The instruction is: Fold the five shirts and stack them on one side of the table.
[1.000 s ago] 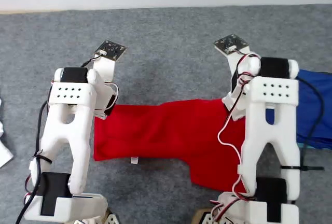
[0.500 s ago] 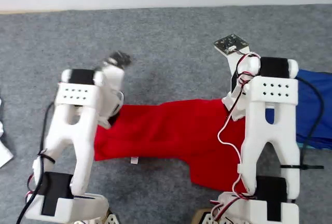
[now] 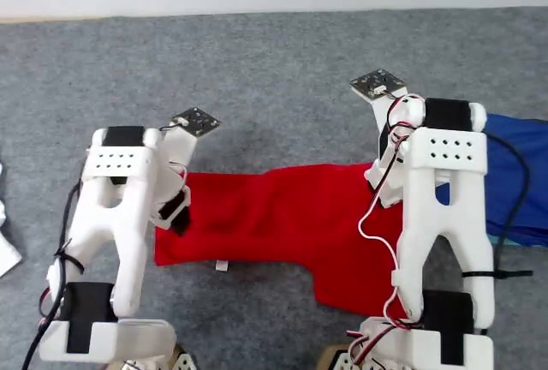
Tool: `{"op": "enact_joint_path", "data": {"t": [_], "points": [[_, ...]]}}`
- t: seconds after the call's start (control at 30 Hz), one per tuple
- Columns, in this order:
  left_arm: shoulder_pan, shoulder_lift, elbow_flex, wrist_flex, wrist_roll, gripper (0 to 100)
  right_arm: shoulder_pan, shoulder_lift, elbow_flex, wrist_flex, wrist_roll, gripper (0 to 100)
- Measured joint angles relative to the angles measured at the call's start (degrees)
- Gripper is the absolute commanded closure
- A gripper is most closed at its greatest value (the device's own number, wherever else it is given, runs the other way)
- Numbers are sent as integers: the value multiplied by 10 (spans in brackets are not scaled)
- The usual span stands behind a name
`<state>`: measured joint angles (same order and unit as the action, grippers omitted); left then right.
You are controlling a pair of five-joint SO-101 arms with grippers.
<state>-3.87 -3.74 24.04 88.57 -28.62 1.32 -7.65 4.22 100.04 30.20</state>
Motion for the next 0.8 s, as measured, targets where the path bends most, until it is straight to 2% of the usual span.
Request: {"op": "enact_joint_path", "data": {"t": [0.2, 0.5, 0.8], "points": [[-27, 43, 9, -54, -31, 797, 0, 0, 0, -3, 0, 988], [-47, 183, -58, -63, -51, 802, 0, 2, 0, -4, 0, 988], [-47, 217, -76, -64, -51, 876, 1, 37, 0, -5, 0, 987]]}}
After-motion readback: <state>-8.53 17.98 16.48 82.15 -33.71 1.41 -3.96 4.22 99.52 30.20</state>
